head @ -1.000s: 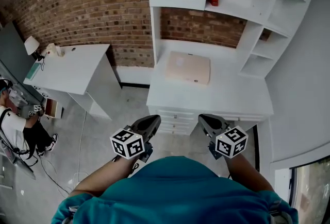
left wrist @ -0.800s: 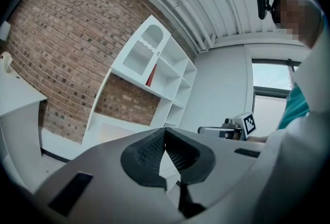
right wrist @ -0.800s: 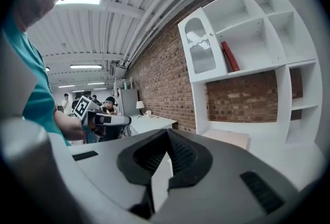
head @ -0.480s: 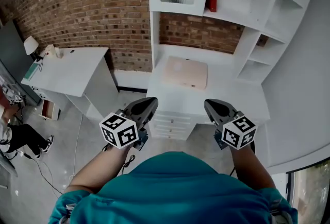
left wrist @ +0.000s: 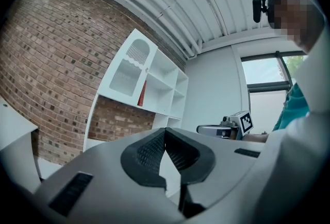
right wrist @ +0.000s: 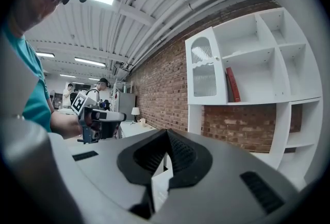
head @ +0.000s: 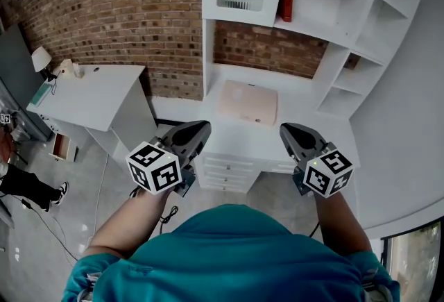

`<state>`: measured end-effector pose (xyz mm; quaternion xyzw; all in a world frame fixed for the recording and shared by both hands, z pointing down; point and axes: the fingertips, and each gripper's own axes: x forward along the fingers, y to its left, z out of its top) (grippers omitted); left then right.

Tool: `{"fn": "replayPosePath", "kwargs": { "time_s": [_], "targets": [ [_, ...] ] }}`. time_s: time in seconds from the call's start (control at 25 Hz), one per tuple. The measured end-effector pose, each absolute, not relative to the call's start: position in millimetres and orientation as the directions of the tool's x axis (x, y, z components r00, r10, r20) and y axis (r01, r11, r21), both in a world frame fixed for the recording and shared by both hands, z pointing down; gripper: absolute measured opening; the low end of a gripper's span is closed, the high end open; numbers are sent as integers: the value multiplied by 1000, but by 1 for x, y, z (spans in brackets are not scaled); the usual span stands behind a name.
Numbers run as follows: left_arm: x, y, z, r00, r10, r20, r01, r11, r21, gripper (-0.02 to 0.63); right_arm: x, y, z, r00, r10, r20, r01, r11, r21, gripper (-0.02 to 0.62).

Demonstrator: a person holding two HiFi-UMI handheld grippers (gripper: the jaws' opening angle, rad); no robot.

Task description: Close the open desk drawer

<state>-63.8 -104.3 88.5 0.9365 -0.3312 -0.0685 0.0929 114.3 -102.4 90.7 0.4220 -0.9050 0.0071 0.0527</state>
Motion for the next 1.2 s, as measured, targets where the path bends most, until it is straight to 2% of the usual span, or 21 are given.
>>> {"fn": "replayPosePath", "kwargs": {
  "time_s": [1.2],
  "targets": [
    [-60, -98, 87, 780, -624, -55, -603, -772, 201, 14, 111, -96, 80, -653, -753, 81, -751, 658, 64, 20]
  ]
}}
